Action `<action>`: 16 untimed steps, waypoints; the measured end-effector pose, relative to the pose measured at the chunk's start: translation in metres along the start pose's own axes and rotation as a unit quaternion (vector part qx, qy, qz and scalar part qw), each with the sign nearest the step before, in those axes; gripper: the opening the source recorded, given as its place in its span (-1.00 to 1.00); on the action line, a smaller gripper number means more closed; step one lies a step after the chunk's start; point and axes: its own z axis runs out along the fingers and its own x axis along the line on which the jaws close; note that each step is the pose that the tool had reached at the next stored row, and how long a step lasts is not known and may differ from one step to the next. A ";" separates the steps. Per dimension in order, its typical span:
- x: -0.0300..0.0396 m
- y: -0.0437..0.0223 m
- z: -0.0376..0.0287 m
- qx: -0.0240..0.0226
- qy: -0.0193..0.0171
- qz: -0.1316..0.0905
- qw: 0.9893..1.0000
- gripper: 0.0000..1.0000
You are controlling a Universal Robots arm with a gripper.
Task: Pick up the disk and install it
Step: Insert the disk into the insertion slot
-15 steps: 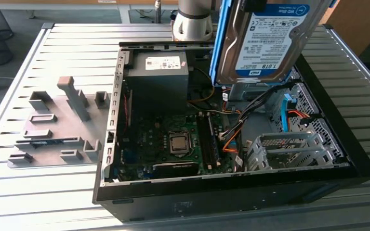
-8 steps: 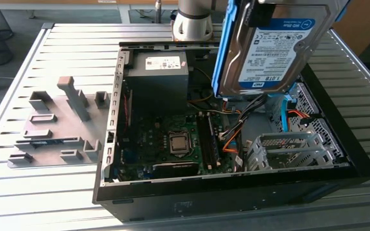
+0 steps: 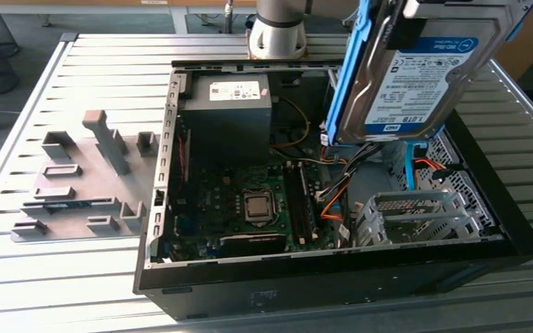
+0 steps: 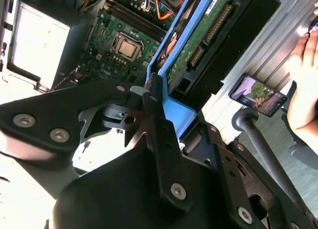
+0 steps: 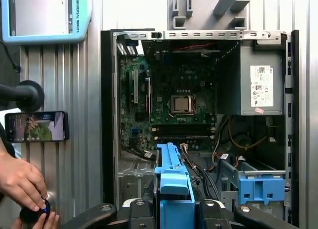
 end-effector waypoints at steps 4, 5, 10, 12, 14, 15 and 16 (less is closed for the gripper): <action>0.0110 -0.0016 0.0029 0.000 -0.001 0.000 1.000 -0.25; 0.0146 -0.0018 0.0038 0.000 -0.002 0.000 1.000 -0.25; 0.0226 -0.0089 0.0118 0.000 -0.002 0.000 1.000 -0.25; 0.0237 -0.0133 0.0147 0.000 -0.002 0.000 1.000 -0.25; 0.0255 -0.0175 0.0181 0.000 -0.002 0.000 1.000 -0.25; 0.0264 -0.0196 0.0197 0.000 -0.002 0.000 1.000 -0.25; 0.0272 -0.0217 0.0214 0.000 -0.002 0.000 1.000 -0.25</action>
